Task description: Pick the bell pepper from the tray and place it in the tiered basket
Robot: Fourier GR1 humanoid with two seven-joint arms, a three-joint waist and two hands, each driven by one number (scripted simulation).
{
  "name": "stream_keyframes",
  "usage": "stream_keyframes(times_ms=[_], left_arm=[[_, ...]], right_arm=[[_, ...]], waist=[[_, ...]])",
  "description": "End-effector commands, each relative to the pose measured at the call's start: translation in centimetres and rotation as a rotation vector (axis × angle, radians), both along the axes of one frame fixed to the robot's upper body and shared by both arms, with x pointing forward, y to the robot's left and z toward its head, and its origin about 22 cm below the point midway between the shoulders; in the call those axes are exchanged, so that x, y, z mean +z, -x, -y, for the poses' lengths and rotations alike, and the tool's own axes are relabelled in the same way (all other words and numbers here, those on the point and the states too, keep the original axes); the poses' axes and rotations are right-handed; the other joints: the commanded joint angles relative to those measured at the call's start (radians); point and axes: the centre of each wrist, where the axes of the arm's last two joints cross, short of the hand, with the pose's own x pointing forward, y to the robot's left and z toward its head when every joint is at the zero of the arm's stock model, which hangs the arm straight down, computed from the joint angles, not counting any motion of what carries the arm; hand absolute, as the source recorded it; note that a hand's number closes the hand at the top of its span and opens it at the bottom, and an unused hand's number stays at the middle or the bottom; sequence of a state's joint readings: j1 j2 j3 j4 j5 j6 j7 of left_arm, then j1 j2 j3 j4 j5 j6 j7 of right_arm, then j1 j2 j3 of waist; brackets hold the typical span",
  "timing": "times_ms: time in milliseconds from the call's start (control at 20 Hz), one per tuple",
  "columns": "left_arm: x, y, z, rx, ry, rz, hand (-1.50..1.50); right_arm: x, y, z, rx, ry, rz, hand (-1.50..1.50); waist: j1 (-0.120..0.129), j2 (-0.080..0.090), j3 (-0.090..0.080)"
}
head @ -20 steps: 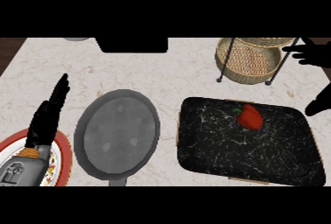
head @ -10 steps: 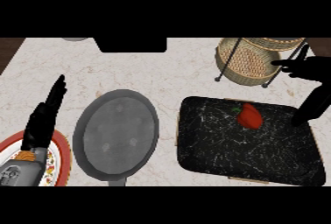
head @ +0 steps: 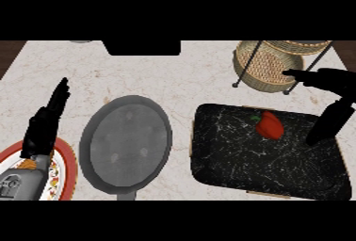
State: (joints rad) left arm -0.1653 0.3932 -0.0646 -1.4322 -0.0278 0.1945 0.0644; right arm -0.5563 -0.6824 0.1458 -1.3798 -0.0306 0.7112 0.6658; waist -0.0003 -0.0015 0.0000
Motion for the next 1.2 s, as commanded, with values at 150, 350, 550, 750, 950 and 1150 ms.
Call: stream_keyframes(times_ms=[150, 350, 550, 750, 950, 1150], left_arm=[[1.0, 0.4, 0.5, -0.007, 0.01, -0.005, 0.0], [-0.5, 0.3, -1.3, -0.004, 0.003, 0.013, 0.0], [1.4, -1.8, 0.7, -0.001, -0.007, 0.016, 0.0], [0.4, -0.7, -0.6, 0.004, 0.015, -0.001, 0.0], [0.4, 1.2, -0.3, 0.002, 0.002, 0.015, 0.0], [-2.4, 0.3, 1.4, -0.017, 0.0, -0.005, 0.0]], right_arm=[[-2.3, 1.1, -2.0, 0.005, 0.037, 0.064, -1.5], [-1.0, 0.8, -1.4, 0.015, 0.059, 0.027, -1.5], [-3.1, 2.1, -1.5, 0.017, 0.062, 0.009, -1.5], [-4.2, 0.2, -0.7, -0.007, 0.066, -0.033, -1.5], [-4.9, 0.6, -1.8, -0.003, 0.076, -0.031, -1.5], [-5.9, -0.1, -3.5, 0.003, 0.07, -0.043, -1.5]], waist=[[0.005, 0.001, 0.0], [0.003, 0.001, 0.0], [-0.002, 0.001, 0.0], [0.007, 0.004, 0.0], [0.007, 0.001, 0.0], [0.004, 0.002, 0.0]])
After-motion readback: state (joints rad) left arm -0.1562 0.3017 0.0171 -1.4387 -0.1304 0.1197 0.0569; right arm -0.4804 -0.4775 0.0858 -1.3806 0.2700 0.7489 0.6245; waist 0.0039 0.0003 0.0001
